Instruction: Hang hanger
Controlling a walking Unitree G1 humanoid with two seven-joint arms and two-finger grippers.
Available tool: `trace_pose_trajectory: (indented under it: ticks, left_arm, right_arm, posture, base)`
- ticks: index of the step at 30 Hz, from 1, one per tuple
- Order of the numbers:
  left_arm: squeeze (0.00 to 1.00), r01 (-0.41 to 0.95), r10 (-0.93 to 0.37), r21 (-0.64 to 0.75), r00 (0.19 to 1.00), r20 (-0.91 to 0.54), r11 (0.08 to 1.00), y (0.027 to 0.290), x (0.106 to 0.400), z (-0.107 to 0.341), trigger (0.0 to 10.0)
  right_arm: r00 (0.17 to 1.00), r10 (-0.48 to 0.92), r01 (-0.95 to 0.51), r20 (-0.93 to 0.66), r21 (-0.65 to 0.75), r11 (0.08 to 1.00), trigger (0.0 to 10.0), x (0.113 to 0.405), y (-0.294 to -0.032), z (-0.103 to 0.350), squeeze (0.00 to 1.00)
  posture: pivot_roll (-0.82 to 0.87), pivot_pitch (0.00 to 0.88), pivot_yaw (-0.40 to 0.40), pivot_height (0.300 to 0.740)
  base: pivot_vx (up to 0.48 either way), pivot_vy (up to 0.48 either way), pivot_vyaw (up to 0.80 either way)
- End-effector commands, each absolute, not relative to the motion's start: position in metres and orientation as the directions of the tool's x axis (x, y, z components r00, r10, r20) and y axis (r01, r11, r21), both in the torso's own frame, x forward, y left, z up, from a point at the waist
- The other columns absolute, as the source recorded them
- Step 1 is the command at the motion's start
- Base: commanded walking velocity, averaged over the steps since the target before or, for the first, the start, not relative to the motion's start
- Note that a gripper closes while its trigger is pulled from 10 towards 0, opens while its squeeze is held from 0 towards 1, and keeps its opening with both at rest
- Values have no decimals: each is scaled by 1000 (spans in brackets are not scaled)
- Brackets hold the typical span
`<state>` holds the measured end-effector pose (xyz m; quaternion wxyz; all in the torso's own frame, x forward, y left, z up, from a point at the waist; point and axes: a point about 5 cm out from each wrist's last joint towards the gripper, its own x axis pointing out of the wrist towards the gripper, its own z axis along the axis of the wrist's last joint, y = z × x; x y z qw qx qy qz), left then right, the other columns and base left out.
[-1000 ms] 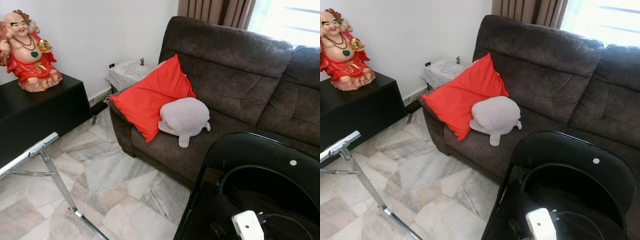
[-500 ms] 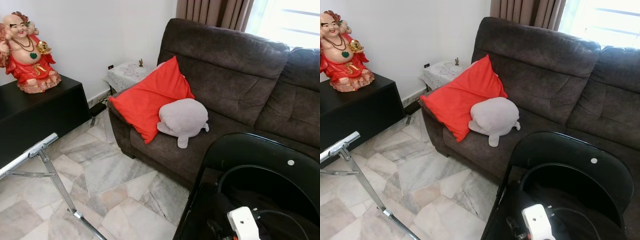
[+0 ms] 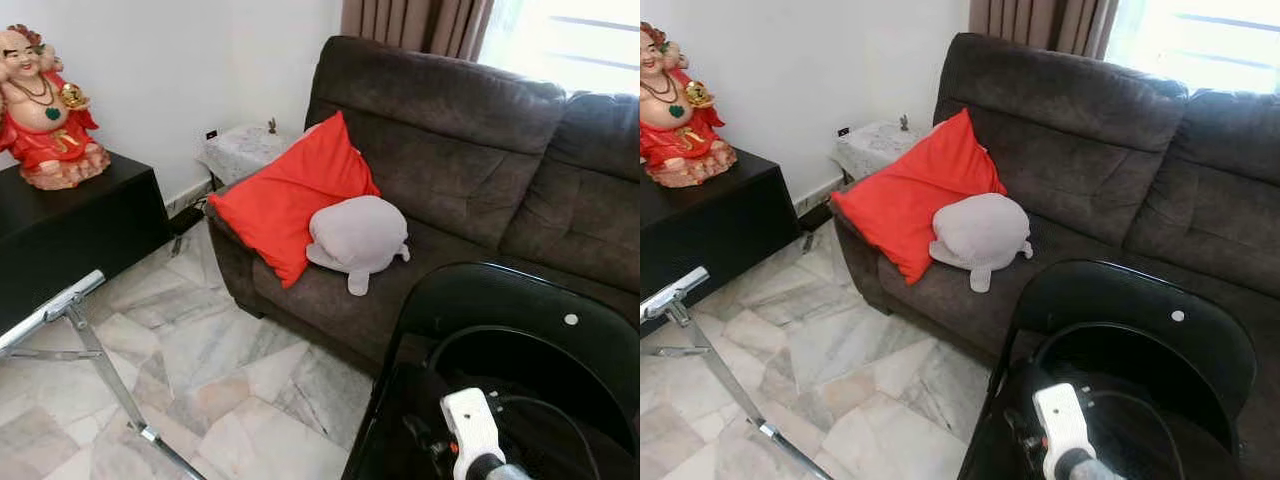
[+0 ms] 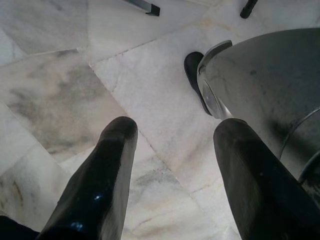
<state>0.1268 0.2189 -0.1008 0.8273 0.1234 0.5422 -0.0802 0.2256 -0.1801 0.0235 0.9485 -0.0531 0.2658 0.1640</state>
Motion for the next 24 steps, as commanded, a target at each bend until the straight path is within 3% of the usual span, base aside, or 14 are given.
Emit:
trace_pose_trajectory:
  ticks: [1, 24]
  left_arm:
    - [0, 286, 0, 119, 384, -923, 951, 220, 124, -101, 10000]
    - [0, 278, 1, 118, 387, -922, 953, 219, 124, -102, 10000]
  right_arm:
    - [787, 295, -350, -542, 1, 937, 10000, 224, -178, 17, 0]
    - [832, 325, -373, -450, -18, 928, 10000, 277, -171, 23, 0]
  posture:
    - [58, 0, 12, 740]
    - [90, 0, 16, 740]
  base:
    - [0, 0, 0]
    - [0, 0, 0]
